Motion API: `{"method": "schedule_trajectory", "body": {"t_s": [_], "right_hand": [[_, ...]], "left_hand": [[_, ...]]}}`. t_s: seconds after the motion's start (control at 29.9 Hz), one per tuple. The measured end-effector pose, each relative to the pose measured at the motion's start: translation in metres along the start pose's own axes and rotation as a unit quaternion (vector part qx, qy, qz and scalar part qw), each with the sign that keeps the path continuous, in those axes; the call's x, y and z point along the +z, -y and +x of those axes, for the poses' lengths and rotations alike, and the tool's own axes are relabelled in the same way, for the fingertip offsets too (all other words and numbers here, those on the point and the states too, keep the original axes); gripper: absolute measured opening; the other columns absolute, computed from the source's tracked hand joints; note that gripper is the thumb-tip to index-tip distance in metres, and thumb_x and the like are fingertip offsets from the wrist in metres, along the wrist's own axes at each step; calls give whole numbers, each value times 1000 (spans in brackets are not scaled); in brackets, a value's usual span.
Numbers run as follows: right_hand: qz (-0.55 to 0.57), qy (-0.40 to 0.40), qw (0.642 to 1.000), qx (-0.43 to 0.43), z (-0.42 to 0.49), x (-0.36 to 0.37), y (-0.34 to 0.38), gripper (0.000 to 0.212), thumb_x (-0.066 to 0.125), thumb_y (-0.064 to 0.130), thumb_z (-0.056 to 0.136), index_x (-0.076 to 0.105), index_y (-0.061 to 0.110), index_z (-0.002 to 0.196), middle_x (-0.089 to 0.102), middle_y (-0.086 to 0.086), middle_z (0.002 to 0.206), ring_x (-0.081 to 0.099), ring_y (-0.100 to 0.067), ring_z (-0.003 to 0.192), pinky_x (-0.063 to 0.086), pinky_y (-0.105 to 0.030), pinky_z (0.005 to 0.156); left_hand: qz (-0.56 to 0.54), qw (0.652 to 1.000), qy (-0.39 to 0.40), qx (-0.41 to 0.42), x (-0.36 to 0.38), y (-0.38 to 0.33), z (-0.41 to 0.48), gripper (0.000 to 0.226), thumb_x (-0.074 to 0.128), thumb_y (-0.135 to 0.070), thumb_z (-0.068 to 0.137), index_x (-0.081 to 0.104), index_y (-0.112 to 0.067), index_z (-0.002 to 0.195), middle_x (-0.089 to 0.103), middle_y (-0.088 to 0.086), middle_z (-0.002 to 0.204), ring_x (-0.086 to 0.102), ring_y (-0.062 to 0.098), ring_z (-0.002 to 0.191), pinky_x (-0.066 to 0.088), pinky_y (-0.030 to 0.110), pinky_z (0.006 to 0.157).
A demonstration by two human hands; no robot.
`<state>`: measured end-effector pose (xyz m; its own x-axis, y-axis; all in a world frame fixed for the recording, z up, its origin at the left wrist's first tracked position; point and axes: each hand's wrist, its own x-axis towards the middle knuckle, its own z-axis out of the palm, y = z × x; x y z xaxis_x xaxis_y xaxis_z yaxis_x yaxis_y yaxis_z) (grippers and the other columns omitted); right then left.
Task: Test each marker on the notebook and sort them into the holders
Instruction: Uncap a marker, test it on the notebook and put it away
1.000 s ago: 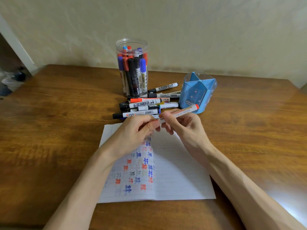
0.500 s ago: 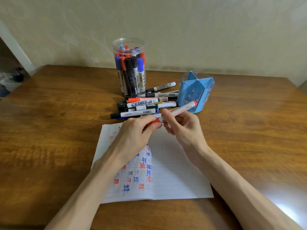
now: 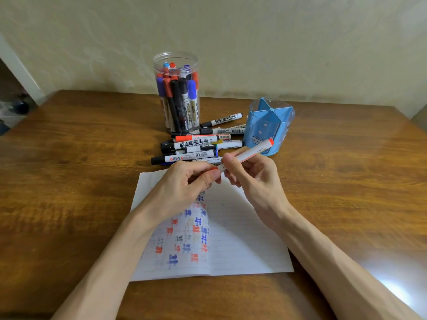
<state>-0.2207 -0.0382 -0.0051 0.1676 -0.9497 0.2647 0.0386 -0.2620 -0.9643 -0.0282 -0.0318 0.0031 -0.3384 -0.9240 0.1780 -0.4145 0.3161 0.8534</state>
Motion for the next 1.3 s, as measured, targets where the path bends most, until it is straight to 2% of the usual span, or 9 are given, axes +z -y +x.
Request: {"method": "schedule_trajectory", "body": {"t_s": [0.2, 0.3, 0.47, 0.57, 0.64, 0.84, 1.0, 1.17, 1.3], "right_hand": [[3, 7, 1000, -3, 0, -4, 2, 19, 65, 19, 104, 69, 1, 98, 64, -3, 75, 56, -13, 67, 47, -22, 63], [11, -3, 1000, 7, 2, -2, 0, 23, 65, 21, 104, 70, -1, 100, 63, 0, 74, 53, -13, 66, 46, -24, 62], [26, -38, 998, 48, 2, 7, -5, 33, 66, 28, 104, 72, -4, 97, 56, -3, 68, 46, -12, 61, 39, -23, 56], [24, -50, 998, 42, 1, 8, -6, 35, 69, 30, 102, 71, -4, 93, 55, -1, 64, 46, -11, 59, 38, -22, 55], [24, -51, 998, 42, 1, 7, -6, 35, 70, 29, 101, 71, -5, 92, 59, -7, 66, 47, -13, 58, 38, -24, 54], [12, -37, 998, 46, 2, 5, -9, 33, 67, 27, 103, 69, -4, 96, 69, -13, 77, 55, -12, 65, 44, -25, 60], [20, -19, 999, 33, -1, 3, -9, 29, 65, 22, 105, 68, -5, 95, 68, -5, 75, 56, -10, 65, 44, -22, 60], [-2, -11, 1000, 15, -1, -1, -8, 26, 65, 21, 104, 69, -4, 97, 68, -2, 75, 57, -10, 66, 46, -23, 60], [-10, -17, 1000, -9, -1, 0, -8, 23, 64, 17, 104, 68, -4, 95, 66, -3, 72, 57, -11, 63, 45, -23, 57]], "left_hand": [[-21, 1000, 11, -7, 1, 0, 1, 23, 57, -37, 102, 75, -26, 92, 60, -4, 66, 55, 10, 63, 49, 37, 63], [-7, 1000, -30, 7, 4, 0, 1, 17, 61, -34, 101, 77, -27, 101, 68, -3, 75, 64, 15, 72, 54, 38, 66], [113, 985, -121, 51, 15, 5, -1, 19, 65, -32, 99, 76, -21, 110, 73, -9, 89, 67, 12, 85, 55, 35, 71], [176, 972, -136, 81, 17, 5, 0, 24, 67, -35, 96, 75, -19, 113, 75, -7, 96, 69, 9, 87, 57, 35, 74], [200, 967, -131, 92, 17, 4, 0, 23, 68, -33, 96, 75, -18, 112, 75, -7, 95, 68, 9, 85, 57, 34, 74], [146, 984, -82, 54, 18, -1, -1, 17, 58, -27, 104, 72, -18, 102, 63, -21, 78, 62, 3, 80, 42, 12, 65], [90, 995, -45, 17, 14, -1, -4, 22, 53, -35, 105, 69, -26, 93, 62, -18, 73, 61, 8, 76, 43, 18, 61], [43, 999, -7, 4, 12, -4, -3, 25, 50, -36, 106, 66, -26, 90, 59, 0, 71, 54, 14, 64, 42, 26, 56], [27, 1000, 0, 5, 8, -4, -3, 25, 50, -36, 106, 64, -30, 86, 58, -5, 70, 53, 9, 64, 43, 23, 57]]}}
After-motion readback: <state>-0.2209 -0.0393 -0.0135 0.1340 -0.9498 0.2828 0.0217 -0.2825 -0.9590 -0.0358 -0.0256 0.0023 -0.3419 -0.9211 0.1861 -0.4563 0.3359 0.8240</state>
